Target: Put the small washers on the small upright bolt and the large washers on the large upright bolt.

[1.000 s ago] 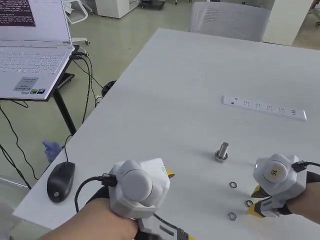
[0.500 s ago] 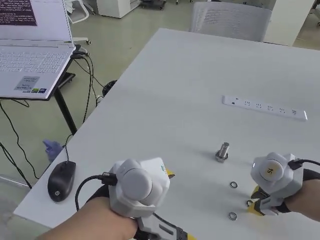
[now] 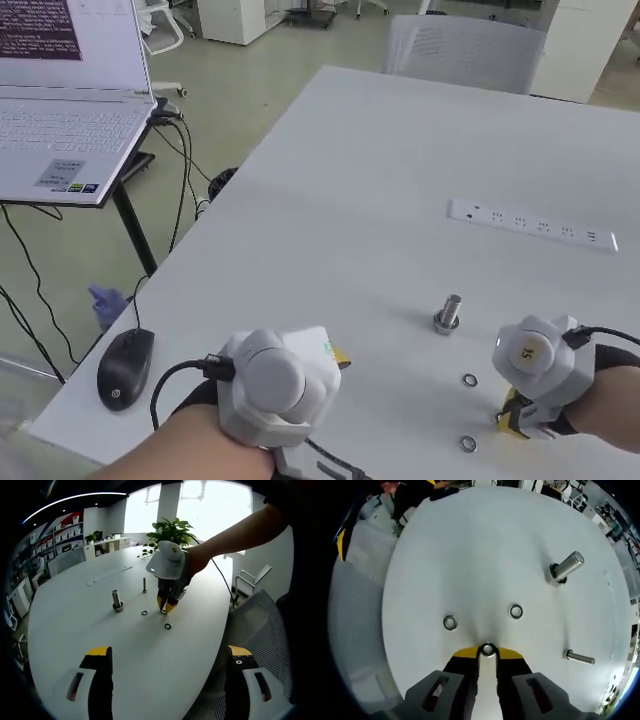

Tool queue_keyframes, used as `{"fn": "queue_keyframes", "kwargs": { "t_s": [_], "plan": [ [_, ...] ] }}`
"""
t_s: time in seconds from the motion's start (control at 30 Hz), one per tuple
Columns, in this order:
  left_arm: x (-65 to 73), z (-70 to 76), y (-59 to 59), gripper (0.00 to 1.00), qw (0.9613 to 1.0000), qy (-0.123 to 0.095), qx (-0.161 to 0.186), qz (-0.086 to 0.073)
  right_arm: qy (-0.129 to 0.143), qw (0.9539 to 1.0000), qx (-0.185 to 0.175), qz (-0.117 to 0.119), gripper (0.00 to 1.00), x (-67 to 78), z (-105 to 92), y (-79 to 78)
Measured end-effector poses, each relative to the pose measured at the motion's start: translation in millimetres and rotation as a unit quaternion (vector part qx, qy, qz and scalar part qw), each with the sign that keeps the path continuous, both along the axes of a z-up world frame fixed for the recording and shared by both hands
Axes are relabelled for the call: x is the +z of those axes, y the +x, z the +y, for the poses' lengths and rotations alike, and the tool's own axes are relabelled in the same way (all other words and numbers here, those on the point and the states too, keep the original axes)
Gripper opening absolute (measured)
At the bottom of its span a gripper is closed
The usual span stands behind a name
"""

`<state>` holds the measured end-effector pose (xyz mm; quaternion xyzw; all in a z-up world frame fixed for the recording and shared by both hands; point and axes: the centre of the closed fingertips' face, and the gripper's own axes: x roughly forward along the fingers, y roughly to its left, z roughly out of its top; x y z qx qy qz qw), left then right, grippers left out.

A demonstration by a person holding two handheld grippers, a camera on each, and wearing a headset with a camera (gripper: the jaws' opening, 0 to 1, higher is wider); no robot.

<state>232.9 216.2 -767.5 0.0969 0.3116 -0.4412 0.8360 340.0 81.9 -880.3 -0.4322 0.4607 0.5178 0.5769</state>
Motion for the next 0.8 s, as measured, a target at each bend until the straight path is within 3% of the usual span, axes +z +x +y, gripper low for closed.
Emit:
{"fn": "queue_keyframes", "kwargs": {
  "t_s": [0.63, 0.8],
  "plan": [
    [2.1, -0.3, 2.9, 0.93, 1.0, -0.003, 0.004, -0.004, 0.016, 0.9995, -0.028, 0.005, 0.12, 1.4, -0.4, -1.7],
    [1.6, -1.0, 2.1, 0.93, 1.0, -0.003, 0.004, -0.003, 0.024, 0.9986, -0.047, 0.002, 0.12, 8.6, -8.0, 6.2]
  ]
}}
